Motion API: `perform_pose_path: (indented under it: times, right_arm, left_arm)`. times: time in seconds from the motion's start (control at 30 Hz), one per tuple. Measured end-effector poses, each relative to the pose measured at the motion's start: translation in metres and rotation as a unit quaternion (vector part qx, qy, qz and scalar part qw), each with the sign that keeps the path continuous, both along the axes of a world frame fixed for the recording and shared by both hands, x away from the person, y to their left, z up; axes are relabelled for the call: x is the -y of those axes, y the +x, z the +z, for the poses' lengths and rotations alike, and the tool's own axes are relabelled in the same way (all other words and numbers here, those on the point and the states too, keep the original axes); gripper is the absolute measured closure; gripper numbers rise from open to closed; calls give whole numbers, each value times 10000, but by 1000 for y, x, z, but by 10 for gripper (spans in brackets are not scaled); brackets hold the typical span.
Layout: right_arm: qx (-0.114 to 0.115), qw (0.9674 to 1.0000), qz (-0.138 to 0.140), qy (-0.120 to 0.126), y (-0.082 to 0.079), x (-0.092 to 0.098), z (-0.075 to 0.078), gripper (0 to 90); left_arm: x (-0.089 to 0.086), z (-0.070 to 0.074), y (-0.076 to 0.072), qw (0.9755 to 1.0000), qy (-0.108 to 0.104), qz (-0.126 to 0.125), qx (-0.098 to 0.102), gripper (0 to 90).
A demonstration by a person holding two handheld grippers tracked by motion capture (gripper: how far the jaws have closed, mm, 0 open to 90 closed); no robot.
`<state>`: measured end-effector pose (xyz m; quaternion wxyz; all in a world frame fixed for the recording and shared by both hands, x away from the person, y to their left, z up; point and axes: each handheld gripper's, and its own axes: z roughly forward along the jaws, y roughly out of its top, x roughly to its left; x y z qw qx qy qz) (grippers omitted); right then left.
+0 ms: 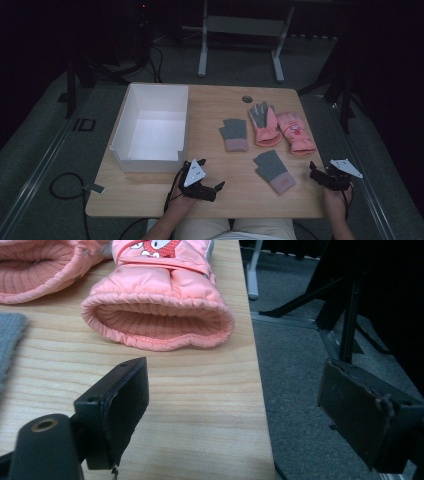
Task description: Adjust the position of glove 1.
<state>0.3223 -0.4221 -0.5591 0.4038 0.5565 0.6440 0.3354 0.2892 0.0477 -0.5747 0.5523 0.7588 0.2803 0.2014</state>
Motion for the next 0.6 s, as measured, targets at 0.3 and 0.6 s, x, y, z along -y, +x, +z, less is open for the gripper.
perform_pose_path:
  times: [0.3,0.6]
  right_arm:
    - [-57,9998,69,-169,-3,-3,-1,129]
    - [-671,9973,232,-185,-2,-6,5,128]
  left_arm:
    - [0,0,1,10000,2,7,-64,0]
    - [-1,0,2,9999,-51,-42,-79,0]
